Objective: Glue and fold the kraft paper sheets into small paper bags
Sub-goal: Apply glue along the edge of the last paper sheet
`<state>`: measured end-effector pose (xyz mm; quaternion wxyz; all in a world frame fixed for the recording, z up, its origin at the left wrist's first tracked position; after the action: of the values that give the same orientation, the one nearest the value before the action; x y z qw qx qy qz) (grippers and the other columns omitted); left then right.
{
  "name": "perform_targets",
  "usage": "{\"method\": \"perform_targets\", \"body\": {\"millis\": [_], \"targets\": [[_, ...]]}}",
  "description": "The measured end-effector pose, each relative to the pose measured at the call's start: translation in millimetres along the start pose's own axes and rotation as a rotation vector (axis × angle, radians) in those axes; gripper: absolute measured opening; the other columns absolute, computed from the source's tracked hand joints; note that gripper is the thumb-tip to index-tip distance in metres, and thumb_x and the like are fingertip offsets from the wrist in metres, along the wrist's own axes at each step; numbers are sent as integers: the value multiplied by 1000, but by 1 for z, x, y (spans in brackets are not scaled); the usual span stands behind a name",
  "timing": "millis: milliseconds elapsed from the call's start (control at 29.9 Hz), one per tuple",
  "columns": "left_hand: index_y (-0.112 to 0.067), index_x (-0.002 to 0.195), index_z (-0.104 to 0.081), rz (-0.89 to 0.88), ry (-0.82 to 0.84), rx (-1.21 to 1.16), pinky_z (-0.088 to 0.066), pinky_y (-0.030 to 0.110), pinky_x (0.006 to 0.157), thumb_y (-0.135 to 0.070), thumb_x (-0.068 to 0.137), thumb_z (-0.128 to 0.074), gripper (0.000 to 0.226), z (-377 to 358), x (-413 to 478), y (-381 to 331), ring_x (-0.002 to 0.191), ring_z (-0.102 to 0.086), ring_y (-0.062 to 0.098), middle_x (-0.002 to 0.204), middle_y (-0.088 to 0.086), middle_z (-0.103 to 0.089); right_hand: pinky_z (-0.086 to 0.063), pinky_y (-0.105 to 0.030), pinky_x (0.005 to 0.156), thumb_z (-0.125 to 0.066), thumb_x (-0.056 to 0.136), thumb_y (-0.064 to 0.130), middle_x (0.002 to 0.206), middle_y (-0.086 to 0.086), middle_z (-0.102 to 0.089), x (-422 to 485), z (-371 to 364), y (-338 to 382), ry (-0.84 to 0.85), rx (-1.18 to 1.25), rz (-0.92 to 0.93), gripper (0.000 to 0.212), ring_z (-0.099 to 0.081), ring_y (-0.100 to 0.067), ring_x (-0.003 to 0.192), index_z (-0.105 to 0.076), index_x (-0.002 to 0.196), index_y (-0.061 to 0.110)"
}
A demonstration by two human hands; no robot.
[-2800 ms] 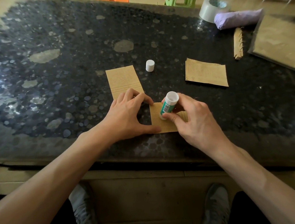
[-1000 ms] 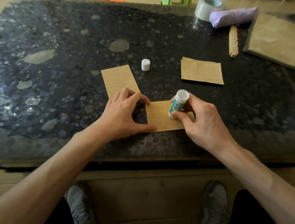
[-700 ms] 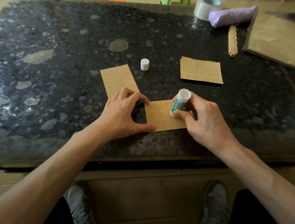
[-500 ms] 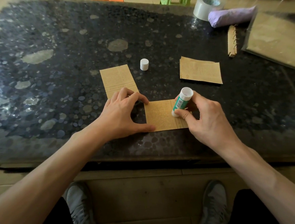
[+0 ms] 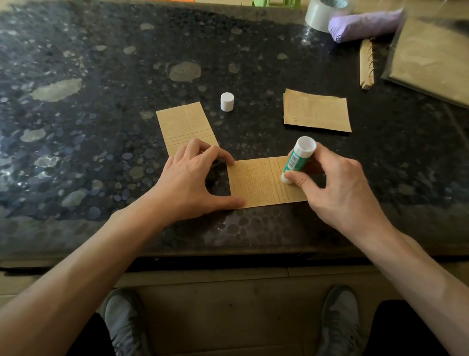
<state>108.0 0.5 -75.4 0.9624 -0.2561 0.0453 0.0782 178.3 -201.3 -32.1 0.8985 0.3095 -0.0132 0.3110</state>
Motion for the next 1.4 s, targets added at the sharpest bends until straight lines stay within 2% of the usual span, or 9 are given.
{"method": "perform_targets", "body": {"millis": [200, 334, 501, 702, 835, 969, 1069, 1236, 1403], "targets": [[-44, 133, -48, -4, -3, -4, -27, 38, 112, -76, 63, -72, 81, 0, 0, 0, 130, -34, 14, 134, -9, -37, -44, 0, 79, -74, 95, 17, 108, 13, -61, -3, 0, -1, 16, 0, 0, 26, -56, 0, 100, -64, 119, 12], [-44, 133, -48, -4, -5, 1, -27, 38, 113, -74, 64, -74, 79, 0, 0, 1, 131, -33, 14, 135, -9, -37, -47, -12, 85, -72, 96, 15, 116, 0, -70, -2, 6, -10, 5, -14, -28, 27, -59, -5, 104, -64, 122, 11], [-44, 133, -48, -1, 5, -2, -26, 36, 110, -78, 60, -68, 83, -1, 0, 0, 130, -32, 13, 134, -10, -36, -52, -24, 89, -73, 95, 15, 122, -6, -71, -3, 9, -14, -9, -25, -50, 31, -66, -18, 113, -64, 124, 9], [-45, 131, -48, -3, 1, -5, -27, 36, 108, -77, 60, -70, 81, -1, 0, 0, 130, -33, 13, 133, -10, -37, -51, -21, 88, -72, 96, 16, 117, 0, -69, -4, 15, -19, -65, -16, -58, 30, -64, -12, 108, -64, 123, 11], [-44, 132, -48, -3, -1, -5, -26, 35, 109, -78, 60, -70, 82, 0, 0, -1, 130, -33, 13, 133, -10, -37, -53, -15, 90, -70, 98, 22, 118, 7, -65, 1, 31, -21, -190, 137, -83, 32, -64, -5, 107, -63, 128, 14], [-42, 132, -48, -10, -11, -4, -26, 35, 108, -75, 62, -73, 81, 1, 0, -2, 129, -33, 14, 133, -9, -37, -58, -28, 94, -72, 96, 29, 120, 5, -70, 10, 12, -5, -86, 308, -44, 38, -68, -6, 112, -62, 131, 19], [-41, 133, -46, -8, -22, 7, -28, 35, 107, -75, 62, -73, 83, 1, 0, -1, 128, -33, 13, 132, -9, -37, -57, -20, 90, -76, 93, 28, 119, 9, -70, 12, -10, 15, 14, 328, -2, 41, -67, -1, 111, -61, 130, 20], [-40, 133, -44, -20, -44, 9, -26, 31, 102, -74, 63, -75, 84, 1, 1, -1, 119, -29, 7, 128, -12, -35, -51, -11, 91, -77, 93, 26, 110, 18, -69, 17, -33, 32, 110, 253, 54, 26, -63, 7, 110, -64, 116, 22], [-40, 133, -44, -25, -50, 9, -24, 30, 100, -75, 63, -74, 84, 1, 1, 0, 116, -26, 5, 127, -12, -35, -52, -11, 85, -77, 93, 32, 108, 20, -64, 19, -32, 37, 86, 144, 76, 29, -61, 5, 99, -60, 114, 22]]}}
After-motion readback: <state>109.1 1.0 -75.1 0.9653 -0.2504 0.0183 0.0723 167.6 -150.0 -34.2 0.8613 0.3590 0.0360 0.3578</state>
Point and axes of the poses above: each hand's wrist, its own x-axis towards the middle knuckle, its own z-axis out of the back of the hand, y = z × x, the point moved 10 cm from there along x, towards the middle knuckle
